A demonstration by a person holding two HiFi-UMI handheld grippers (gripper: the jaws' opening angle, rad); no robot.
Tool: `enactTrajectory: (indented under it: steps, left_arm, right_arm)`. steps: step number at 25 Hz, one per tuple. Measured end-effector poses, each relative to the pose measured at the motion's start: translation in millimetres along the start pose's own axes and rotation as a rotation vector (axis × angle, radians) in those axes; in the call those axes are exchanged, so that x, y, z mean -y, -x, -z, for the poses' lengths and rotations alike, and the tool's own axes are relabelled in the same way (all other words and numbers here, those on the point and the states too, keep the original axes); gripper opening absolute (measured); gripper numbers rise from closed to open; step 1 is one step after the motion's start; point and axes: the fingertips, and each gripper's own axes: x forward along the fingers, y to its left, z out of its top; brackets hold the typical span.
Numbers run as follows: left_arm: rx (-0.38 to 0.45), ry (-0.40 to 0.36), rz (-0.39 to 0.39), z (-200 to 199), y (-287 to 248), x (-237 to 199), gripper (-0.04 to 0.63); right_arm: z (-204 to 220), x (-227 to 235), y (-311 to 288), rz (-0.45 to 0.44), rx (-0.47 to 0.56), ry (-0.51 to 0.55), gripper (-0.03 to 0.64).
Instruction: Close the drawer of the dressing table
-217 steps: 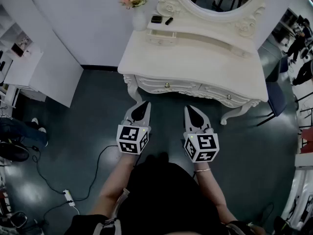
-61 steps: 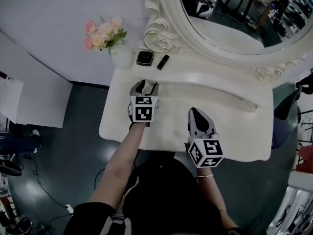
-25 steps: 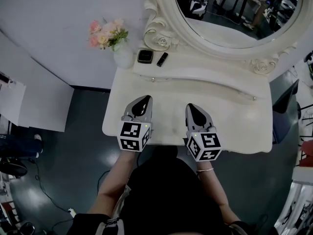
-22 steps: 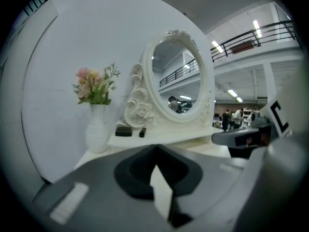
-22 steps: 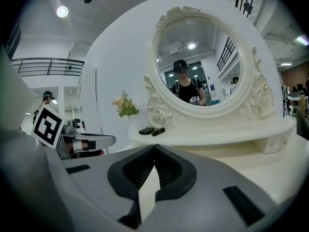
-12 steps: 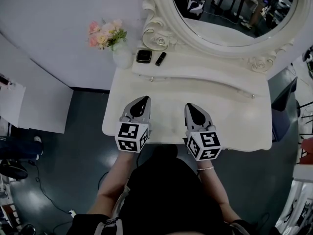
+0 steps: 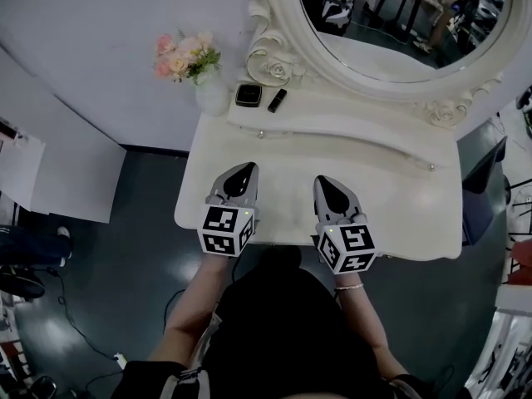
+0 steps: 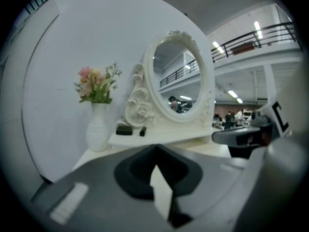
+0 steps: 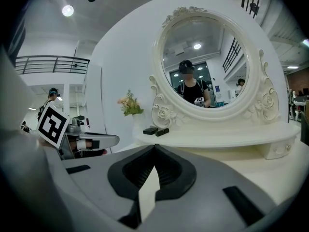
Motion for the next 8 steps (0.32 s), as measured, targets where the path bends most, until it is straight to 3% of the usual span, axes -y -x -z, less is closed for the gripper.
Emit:
enactTrajectory:
  steps: [8]
  left_arm:
    - [-0.008, 0.004, 0.006, 1.4, -4.2, -1.6, 0.008]
  right_arm:
    - [0.9, 0.7, -2.9, -0.003, -0.002, -0.001, 0.005]
